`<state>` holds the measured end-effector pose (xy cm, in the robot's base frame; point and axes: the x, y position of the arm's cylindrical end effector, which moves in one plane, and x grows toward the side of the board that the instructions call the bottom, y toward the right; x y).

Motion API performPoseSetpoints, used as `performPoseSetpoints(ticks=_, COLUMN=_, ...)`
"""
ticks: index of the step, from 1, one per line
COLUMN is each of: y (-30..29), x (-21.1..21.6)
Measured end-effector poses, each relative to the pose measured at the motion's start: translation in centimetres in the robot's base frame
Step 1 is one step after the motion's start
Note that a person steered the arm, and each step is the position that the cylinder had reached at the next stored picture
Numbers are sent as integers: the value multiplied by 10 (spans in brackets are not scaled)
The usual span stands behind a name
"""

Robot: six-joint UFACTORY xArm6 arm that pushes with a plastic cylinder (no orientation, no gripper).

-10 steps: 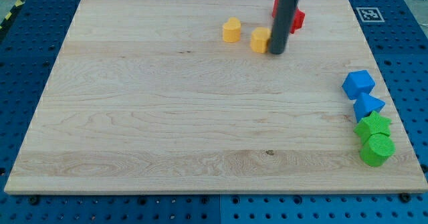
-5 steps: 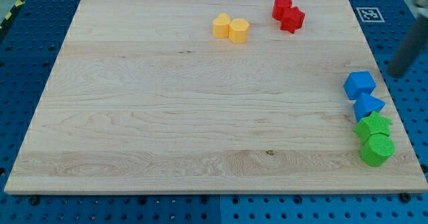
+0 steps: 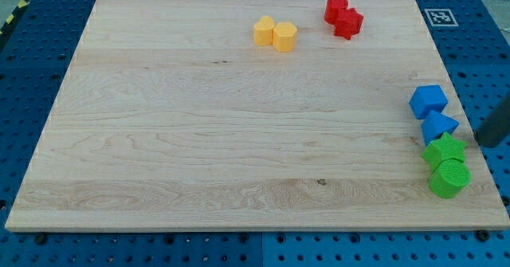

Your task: Move the blue blocks vertical below the red blocks

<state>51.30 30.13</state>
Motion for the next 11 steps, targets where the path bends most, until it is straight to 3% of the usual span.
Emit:
performPoseSetpoints(ticks=2, y=-65, x=0)
performPoseSetpoints(ticks=5, y=-65, x=12)
performPoseSetpoints(ticks=7, y=-64, x=-32)
performPoseSetpoints(ticks=11, y=-53, x=-36)
